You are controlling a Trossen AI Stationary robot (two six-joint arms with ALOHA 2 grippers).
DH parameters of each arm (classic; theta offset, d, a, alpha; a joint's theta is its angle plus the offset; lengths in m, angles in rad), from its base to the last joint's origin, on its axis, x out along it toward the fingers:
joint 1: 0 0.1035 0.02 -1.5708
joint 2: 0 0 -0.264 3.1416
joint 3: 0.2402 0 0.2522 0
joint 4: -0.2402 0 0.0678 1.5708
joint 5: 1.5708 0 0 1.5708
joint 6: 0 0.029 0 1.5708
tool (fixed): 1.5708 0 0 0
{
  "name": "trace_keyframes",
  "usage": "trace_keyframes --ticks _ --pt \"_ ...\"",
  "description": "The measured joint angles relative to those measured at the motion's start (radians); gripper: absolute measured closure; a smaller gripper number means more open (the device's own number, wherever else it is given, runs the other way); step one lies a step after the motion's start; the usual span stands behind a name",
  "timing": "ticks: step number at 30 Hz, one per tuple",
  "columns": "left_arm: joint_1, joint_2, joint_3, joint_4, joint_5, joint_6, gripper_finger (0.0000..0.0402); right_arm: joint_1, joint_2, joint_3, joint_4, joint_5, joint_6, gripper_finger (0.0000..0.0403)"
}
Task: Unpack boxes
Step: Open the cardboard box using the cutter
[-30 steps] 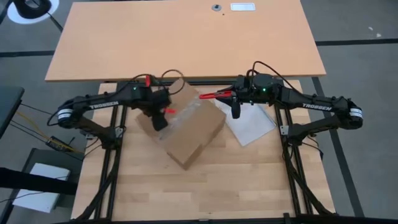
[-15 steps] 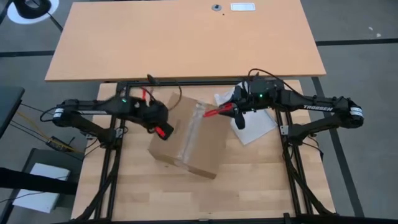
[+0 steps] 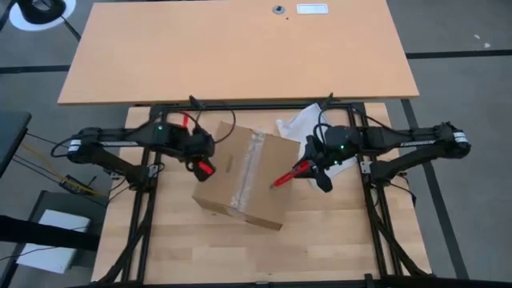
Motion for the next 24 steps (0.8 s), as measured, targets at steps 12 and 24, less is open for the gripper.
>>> trace_keyframes --ticks 12,24 --pt "-0.065 -0.009 -0.072 -0.008 0.034 0.001 0.0241 0.114 -0.122 0.000 -0.114 -0.108 0.245 0.0263" --pt "-0.102 -0.010 -0.072 0.021 0.059 0.029 0.0241 0.165 -0.017 0.000 -0.330 0.089 0.199 0.0263"
